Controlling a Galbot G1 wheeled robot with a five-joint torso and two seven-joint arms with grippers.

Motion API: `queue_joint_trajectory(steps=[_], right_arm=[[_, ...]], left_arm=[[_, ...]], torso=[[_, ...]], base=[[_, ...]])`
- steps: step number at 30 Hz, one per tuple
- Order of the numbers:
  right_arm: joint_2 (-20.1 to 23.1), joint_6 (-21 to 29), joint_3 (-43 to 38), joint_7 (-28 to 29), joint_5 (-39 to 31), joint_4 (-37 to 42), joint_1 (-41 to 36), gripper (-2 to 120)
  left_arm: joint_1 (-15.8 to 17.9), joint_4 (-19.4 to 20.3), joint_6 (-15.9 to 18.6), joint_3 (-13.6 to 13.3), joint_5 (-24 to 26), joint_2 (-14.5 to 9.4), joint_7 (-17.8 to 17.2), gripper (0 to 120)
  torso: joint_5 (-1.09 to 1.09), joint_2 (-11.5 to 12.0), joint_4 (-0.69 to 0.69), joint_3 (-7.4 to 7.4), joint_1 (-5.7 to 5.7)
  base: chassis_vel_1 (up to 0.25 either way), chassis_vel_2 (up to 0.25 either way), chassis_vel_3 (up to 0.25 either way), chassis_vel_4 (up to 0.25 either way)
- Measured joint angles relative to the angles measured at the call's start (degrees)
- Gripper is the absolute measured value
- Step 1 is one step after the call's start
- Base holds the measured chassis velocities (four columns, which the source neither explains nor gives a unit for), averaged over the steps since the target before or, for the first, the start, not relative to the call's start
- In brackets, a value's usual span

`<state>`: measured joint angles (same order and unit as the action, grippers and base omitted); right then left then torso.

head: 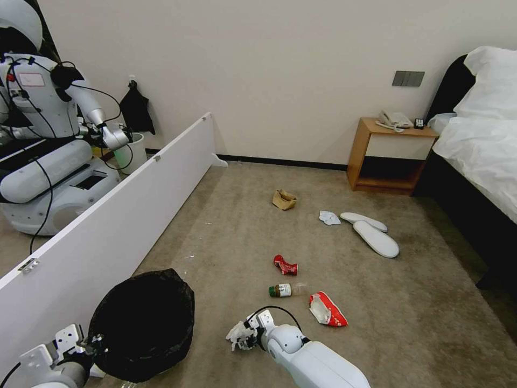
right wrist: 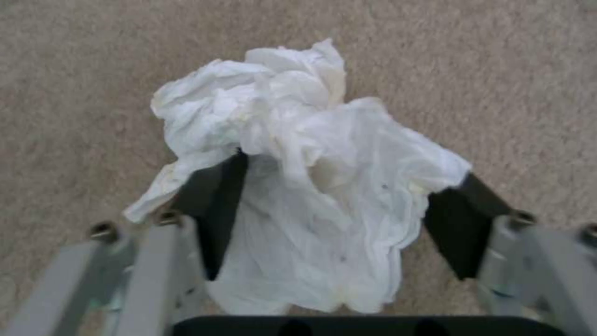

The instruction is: Pick up the trash bin, then pick up the garbage from the floor and place it into the trash bin.

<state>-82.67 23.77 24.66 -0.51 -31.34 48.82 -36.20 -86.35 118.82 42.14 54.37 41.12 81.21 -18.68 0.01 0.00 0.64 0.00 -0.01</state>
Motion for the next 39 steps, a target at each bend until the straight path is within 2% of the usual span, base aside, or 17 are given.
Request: queue_joint_trajectory(steps=[2, 4, 5, 7, 8, 10, 12, 14, 15, 16, 23, 31, 35, 39], right_arm=[[0.0, -0.04, 0.0, -0.02, 0.01, -0.01, 0.0, 61], [-0.01, -0.39, 0.06, -0.25, 0.23, -0.05, -0.06, 45], [-0.01, -0.39, 0.06, -0.25, 0.23, -0.05, -0.06, 45], [0.02, -0.67, 0.11, -0.33, 0.27, -0.05, -0.11, 35], [0.02, -0.67, 0.11, -0.33, 0.27, -0.05, -0.11, 35], [0.18, -0.9, 0.27, -0.42, 0.27, 0.07, -0.2, 23], [0.27, -1.0, 0.32, -0.44, 0.24, 0.19, -0.22, 20], [0.68, -1.11, 0.52, -0.49, -0.2, 0.9, -0.28, 10], [0.68, -1.11, 0.52, -0.49, -0.2, 0.9, -0.28, 10], [1.05, -1.19, 0.62, -0.5, -0.7, 1.64, -0.3, 1], [3.29, -1.39, 1.22, 0.42, -3.4, 6.1, -0.47, 0], [9.31, 0.31, 0.22, 4.98, -10.69, 21.04, -0.42, 0], [10.61, -0.01, -0.49, 6.09, -11.51, 23.86, 0.0, 0], [13.89, -0.19, -1.71, 7.96, -12.89, 29.84, 0.65, 0]], left_arm=[[0.01, -0.01, 0.0, 0.0, -0.01, 0.0, 0.01, 2], [0.07, -0.07, 0.0, -0.06, -0.06, 0.04, 0.02, 2], [0.07, -0.07, 0.0, -0.06, -0.06, 0.04, 0.02, 2], [0.14, -0.16, 0.0, -0.1, -0.18, 0.09, 0.04, 2], [0.14, -0.16, 0.0, -0.1, -0.18, 0.09, 0.04, 2], [0.21, -0.23, 0.0, -0.16, -0.28, 0.12, 0.04, 2], [0.23, -0.24, 0.0, -0.2, -0.32, 0.13, 0.04, 2], [0.27, -0.25, 0.0, -0.37, -0.42, 0.18, 0.04, 2], [0.27, -0.25, 0.0, -0.37, -0.42, 0.18, 0.04, 2], [0.32, -0.26, 0.0, -0.48, -0.47, 0.22, 0.04, 2], [0.42, -0.27, 0.0, -0.8, -0.52, 0.27, 0.05, 2], [0.31, 1.59, 0.0, -0.93, 2.72, -0.42, -0.97, 2], [0.26, 2.25, 0.0, -0.86, 3.64, -0.76, -1.26, 2], [0.08, 3.34, 0.0, -0.51, 5.62, -1.68, -1.85, 2]], torso=[[0.0, 0.0, 0.0, 0.0, 0.0], [0.0, 0.0, 0.0, 0.0, 0.0], [0.0, 0.0, 0.0, 0.0, 0.0], [0.0, 0.0, 0.0, 0.0, 0.0], [0.0, 0.0, 0.0, 0.0, 0.0], [-0.01, 0.0, -0.02, 0.0, 0.0], [-0.01, 0.0, -0.02, 0.0, 0.0], [-0.01, 0.0, -0.02, 0.0, 0.0], [-0.01, 0.0, -0.02, 0.0, 0.0], [-0.01, 0.0, -0.01, 0.0, 0.0], [-0.01, 0.0, -0.01, 0.0, 0.0], [-0.01, 0.0, -0.01, 0.0, 0.0], [-0.02, 0.0, -0.01, 0.0, 0.0], [-0.02, 0.0, -0.02, 0.0, 0.0]], base=[[0.0, 0.0, 0.0, 0.0], [0.0, 0.0, 0.0, 0.0], [0.0, 0.0, 0.0, 0.0], [0.0, 0.0, 0.0, 0.0], [0.0, 0.0, 0.0, 0.0], [0.0, 0.0, 0.0, 0.0], [0.0, 0.0, 0.0, 0.0], [0.0, 0.0, 0.0, 0.0], [0.0, 0.0, 0.0, 0.0], [0.0, 0.0, 0.0, 0.0], [0.0, 0.0, 0.0, 0.0], [0.0, 0.0, 0.0, 0.0], [0.0, 0.0, 0.0, 0.0], [0.0, 0.0, 0.0, 0.0]])
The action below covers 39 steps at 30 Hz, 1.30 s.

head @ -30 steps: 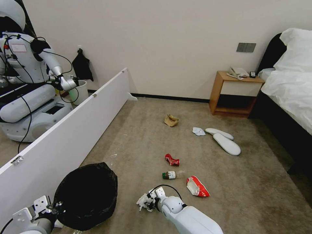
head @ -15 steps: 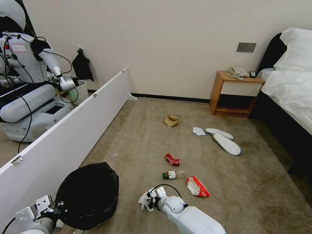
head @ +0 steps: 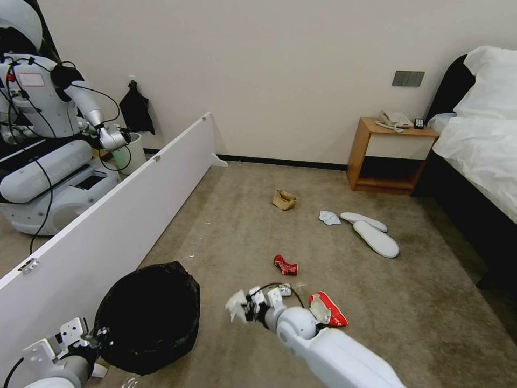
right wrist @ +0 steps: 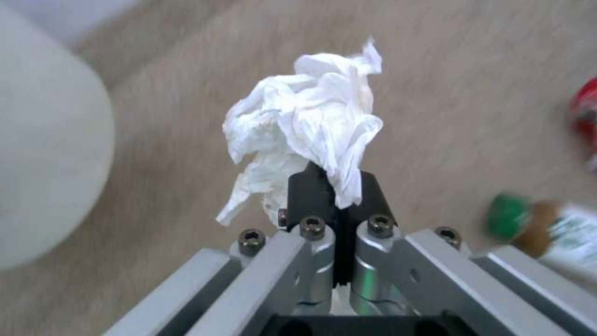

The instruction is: Pick up the trash bin, then pick up the garbage from the floor and place it into the trash bin.

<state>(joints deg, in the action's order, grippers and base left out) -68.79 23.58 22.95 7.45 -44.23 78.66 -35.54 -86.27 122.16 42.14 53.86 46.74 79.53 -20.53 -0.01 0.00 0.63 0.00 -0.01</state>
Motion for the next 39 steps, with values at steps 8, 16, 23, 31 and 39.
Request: queue_joint_trajectory(steps=[8, 16, 23, 31, 39], right_arm=[[6.53, 0.42, -3.83, 3.16, -3.33, 12.18, 0.52, 0], [11.17, 1.81, -7.55, 6.59, -6.15, 25.17, 1.67, 0], [12.16, 1.1, -8.21, 8.2, -11.85, 33.98, 4.36, 0], [9.09, -0.49, -3.7, 7.98, -18.36, 38.03, 9.28, 0], [0.86, 0.78, 5.51, 8.86, -24.78, 34.8, 17.58, 0]], left_arm=[[-0.39, 1.46, 0.0, 0.55, 3.92, -2.48, -1.31, 2], [-0.72, 2.16, 0.0, 0.5, 5.99, -5.03, -1.9, 2], [-0.48, 2.2, 0.0, -0.51, 6.66, -5.98, -2.2, 2], [-0.2, 2.09, 0.0, -1.56, 6.66, -5.95, -2.24, 2], [0.04, 1.86, 0.0, -2.2, 6.42, -5.09, -2.24, 2]], torso=[[0.0, 0.0, 0.01, 0.0, 0.0], [0.01, 0.0, 0.01, 0.0, 0.0], [0.02, 0.0, 0.01, 0.0, 0.0], [0.01, 0.0, 0.01, 0.0, 0.0], [0.03, 0.0, 0.0, 0.0, 0.0]], base=[[0.0, 0.0, 0.0, 0.0], [0.0, 0.0, 0.0, 0.0], [0.0, 0.0, 0.0, 0.0], [0.0, 0.0, 0.0, 0.0], [0.0, 0.0, 0.0, 0.0]])
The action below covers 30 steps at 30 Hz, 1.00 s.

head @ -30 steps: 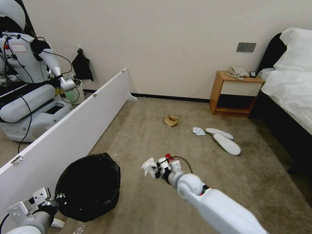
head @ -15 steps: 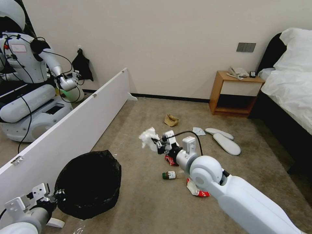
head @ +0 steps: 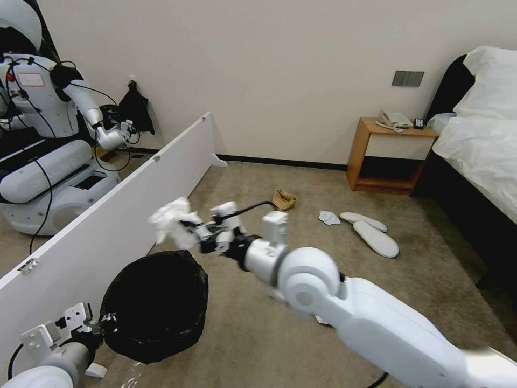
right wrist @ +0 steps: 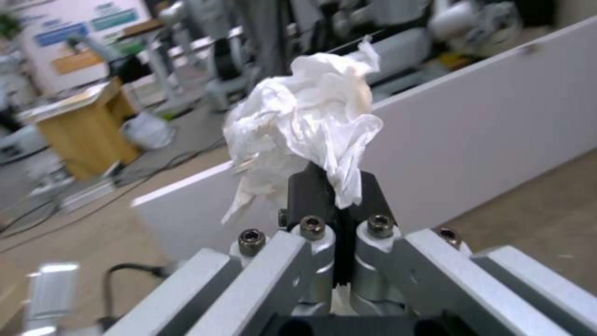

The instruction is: Pick up the trash bin, then pick up the garbage from the floor and place it into the trash bin.

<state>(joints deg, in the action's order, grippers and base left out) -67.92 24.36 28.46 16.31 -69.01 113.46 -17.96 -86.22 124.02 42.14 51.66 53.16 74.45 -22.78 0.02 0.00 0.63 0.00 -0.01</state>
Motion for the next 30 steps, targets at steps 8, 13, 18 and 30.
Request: queue_joint_trajectory(steps=[8, 13, 18, 30], right_arm=[[-4.45, 4.53, 7.19, 3.67, -3.6, -3.39, 3.91, 0], [-5.21, 7.03, 10.09, 6.34, -4.09, -4.19, 4.66, 0], [-5.37, 11.33, 11.31, 10.17, -5.43, -4.6, 4.73, 0], [-4.99, 13.64, 12.0, 12.29, -5.3, -5.66, 3.43, 0]], left_arm=[[-0.07, 0.34, 0.0, 0.35, 0.02, 0.04, 0.0, 2], [-0.16, 0.55, 0.0, 0.48, 0.04, 0.09, 0.04, 2], [-0.18, 0.73, 0.0, 0.55, 0.07, 0.07, 0.07, 2], [-0.36, 0.98, 0.0, 0.56, 0.01, 0.45, 0.16, 2]], torso=[[0.0, 0.0, 0.01, 0.0, 0.0], [0.0, 0.0, 0.01, 0.0, 0.0], [-0.02, 0.0, 0.01, 0.0, 0.0], [-0.02, 0.0, 0.01, 0.0, 0.0]], base=[[0.0, 0.0, 0.0, 0.0], [0.0, 0.0, 0.0, 0.0], [0.0, 0.0, 0.0, 0.0], [0.0, 0.0, 0.0, 0.0]])
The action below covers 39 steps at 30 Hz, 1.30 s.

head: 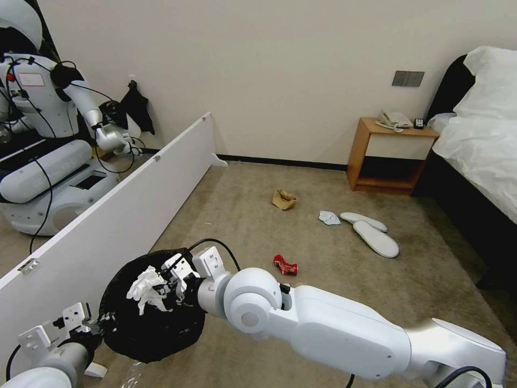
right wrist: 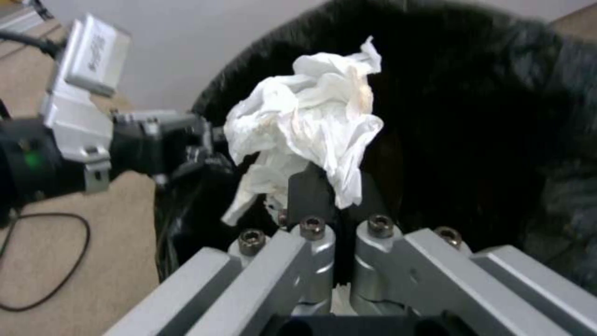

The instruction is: Pick up the trash bin, then pick up the garbage from the floor and place it into the trash bin.

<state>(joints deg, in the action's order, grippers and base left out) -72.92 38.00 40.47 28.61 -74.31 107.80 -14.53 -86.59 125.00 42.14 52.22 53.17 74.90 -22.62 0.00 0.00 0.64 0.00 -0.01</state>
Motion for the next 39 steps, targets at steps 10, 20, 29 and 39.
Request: queue_joint_trajectory(steps=[10, 20, 29, 39], right_arm=[[0.06, 0.63, 0.54, 0.4, 0.96, -0.82, -1.48, 0], [0.34, 0.97, 0.13, 0.5, 1.2, -0.75, -1.74, 37], [0.96, 1.13, -0.63, 0.63, 1.18, -0.09, -1.62, 65], [1.24, 1.14, -2.62, 0.95, 1.09, 1.19, -1.64, 98]], left_arm=[[-0.13, 0.06, 0.0, -0.02, -0.23, 0.43, 0.12, 2], [-0.12, -0.4, 0.0, -0.09, -0.55, 0.46, 0.24, 2], [0.01, -0.96, 0.0, -0.33, -0.92, 0.49, 0.27, 2], [0.01, -1.32, 0.0, -0.38, -1.18, 0.43, 0.32, 2]], torso=[[0.0, 0.0, 0.0, 0.0, 0.0], [0.0, 0.0, 0.0, 0.0, 0.0], [0.0, 0.0, 0.0, 0.0, 0.0], [0.0, 0.0, 0.0, 0.0, 0.0]], base=[[0.0, 0.0, 0.0, 0.0], [0.0, 0.0, 0.0, 0.0], [0.0, 0.0, 0.0, 0.0], [0.0, 0.0, 0.0, 0.0]])
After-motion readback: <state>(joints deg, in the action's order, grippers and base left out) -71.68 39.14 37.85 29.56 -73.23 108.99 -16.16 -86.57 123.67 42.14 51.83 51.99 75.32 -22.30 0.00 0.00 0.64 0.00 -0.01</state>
